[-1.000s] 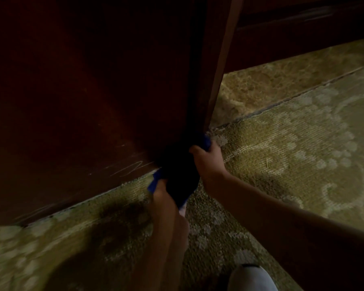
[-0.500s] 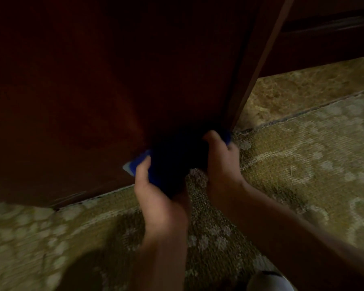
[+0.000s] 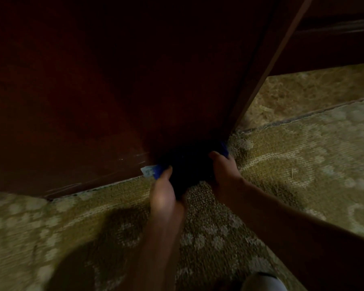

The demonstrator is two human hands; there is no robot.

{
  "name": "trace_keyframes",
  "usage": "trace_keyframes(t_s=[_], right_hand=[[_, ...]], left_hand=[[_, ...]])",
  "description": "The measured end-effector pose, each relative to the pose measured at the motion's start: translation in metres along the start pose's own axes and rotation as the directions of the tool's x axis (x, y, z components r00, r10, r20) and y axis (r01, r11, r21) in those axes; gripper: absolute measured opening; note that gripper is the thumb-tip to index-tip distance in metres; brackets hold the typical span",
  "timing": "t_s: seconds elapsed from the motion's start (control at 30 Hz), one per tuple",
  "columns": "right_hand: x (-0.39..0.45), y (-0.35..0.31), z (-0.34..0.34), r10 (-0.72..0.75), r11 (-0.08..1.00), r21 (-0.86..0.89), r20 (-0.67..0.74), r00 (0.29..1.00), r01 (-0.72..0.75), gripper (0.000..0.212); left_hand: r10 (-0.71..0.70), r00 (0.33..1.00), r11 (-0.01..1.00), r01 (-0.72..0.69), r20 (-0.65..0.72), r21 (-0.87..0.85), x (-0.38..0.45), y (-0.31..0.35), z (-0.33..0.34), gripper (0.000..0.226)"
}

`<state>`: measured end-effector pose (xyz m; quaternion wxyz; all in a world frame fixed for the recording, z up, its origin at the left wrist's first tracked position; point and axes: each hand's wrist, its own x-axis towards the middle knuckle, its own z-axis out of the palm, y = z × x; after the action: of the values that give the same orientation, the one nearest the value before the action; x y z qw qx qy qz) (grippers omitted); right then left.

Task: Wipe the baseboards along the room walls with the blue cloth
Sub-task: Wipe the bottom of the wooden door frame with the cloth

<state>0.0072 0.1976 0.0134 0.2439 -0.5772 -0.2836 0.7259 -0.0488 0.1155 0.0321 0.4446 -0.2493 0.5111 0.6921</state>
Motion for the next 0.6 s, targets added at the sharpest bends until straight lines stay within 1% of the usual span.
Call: trace_keyframes(t_s=[0.07, 0.17, 0.2, 0.23, 0.27, 0.3, 0.33, 0.4, 0.47, 0.53, 0.6], right_hand=[[-0.009, -0.010, 0.006, -0.026, 0.996, 0.079, -0.021, 0.999, 0.027, 0.032], [-0.027, -0.028, 0.012, -0.188, 0.970, 0.155, 0.005, 0.982, 0.185, 0.027], [-0.034, -0.033, 0.015, -0.231, 0.958, 0.177, 0.013, 0.973, 0.225, 0.022], [-0.039, -0.035, 0.016, -0.256, 0.949, 0.193, 0.017, 0.966, 0.248, 0.015], [-0.041, -0.035, 0.017, -0.262, 0.946, 0.201, 0.015, 0.965, 0.253, 0.012], [-0.042, -0.034, 0.017, -0.246, 0.952, 0.194, 0.019, 0.969, 0.238, 0.013], [-0.038, -0.030, 0.016, -0.208, 0.964, 0.173, 0.019, 0.978, 0.202, 0.019], [-0.025, -0.017, 0.013, -0.079, 0.992, 0.100, -0.005, 0.997, 0.079, 0.031], [-0.017, -0.009, 0.011, 0.069, 0.997, 0.036, -0.009, 0.998, -0.068, 0.038], [-0.012, -0.010, 0.011, 0.112, 0.993, 0.029, -0.029, 0.993, -0.111, 0.040], [-0.020, -0.019, 0.018, 0.059, 0.997, 0.058, -0.048, 0.997, -0.057, 0.039]], left_hand=[[0.081, 0.997, 0.996, -0.081, 0.016, -0.023, -0.012, 0.003, 0.001, 0.030], [0.288, 0.954, 0.958, -0.287, 0.078, -0.022, -0.040, 0.018, 0.004, 0.033], [0.337, 0.937, 0.941, -0.337, 0.093, -0.016, -0.045, 0.021, 0.005, 0.035], [0.352, 0.931, 0.936, -0.353, 0.094, -0.008, -0.045, 0.022, 0.006, 0.036], [0.340, 0.936, 0.940, -0.342, 0.087, 0.005, -0.042, 0.022, 0.006, 0.035], [0.300, 0.952, 0.953, -0.301, 0.069, 0.015, -0.037, 0.021, 0.006, 0.033], [0.233, 0.971, 0.972, -0.234, 0.055, 0.019, -0.028, 0.018, 0.004, 0.031], [0.084, 0.996, 0.996, -0.084, 0.026, 0.011, -0.016, 0.012, 0.001, 0.030], [0.008, 1.000, 1.000, -0.008, -0.027, -0.003, -0.006, 0.010, -0.004, 0.022], [0.003, 0.999, 1.000, -0.002, -0.048, 0.030, -0.004, 0.011, -0.005, 0.013], [0.086, 0.996, 0.996, -0.085, -0.014, 0.033, -0.011, 0.018, -0.004, 0.018]])
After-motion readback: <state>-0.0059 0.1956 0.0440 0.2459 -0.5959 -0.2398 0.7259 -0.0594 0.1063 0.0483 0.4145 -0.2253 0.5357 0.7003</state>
